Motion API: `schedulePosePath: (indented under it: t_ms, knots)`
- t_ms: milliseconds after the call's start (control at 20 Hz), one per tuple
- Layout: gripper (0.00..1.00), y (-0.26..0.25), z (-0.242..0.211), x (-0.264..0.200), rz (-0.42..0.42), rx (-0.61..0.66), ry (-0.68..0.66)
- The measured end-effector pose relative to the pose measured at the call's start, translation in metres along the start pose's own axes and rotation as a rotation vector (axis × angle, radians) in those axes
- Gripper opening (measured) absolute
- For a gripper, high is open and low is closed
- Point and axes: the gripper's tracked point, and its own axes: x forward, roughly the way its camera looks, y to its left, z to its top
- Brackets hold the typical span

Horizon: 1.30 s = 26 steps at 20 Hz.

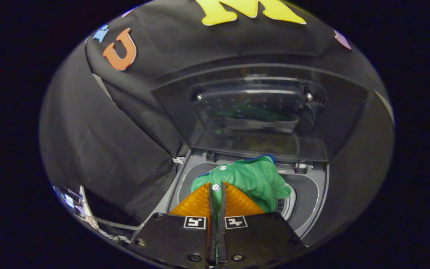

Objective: Put the clothes into the washing machine and then close the washing machine lid.

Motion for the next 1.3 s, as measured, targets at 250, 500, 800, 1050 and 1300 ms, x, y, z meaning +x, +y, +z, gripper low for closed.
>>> schedulePosePath:
  t_ms: [250, 500, 800, 1050, 1300]
  knots:
    - [0.05, -0.02, -0.018, 0.037, -0.037, 0.082, 0.039]
    - [0.05, -0.03, -0.043, 0.067, -0.092, 0.126, 0.102]
    - [0.05, -0.048, -0.065, 0.086, -0.159, 0.193, 0.128]
    - [0.75, -0.047, -0.057, 0.079, -0.123, 0.123, 0.108]
    - [0.94, -0.027, -0.034, 0.051, -0.083, 0.004, 0.021]
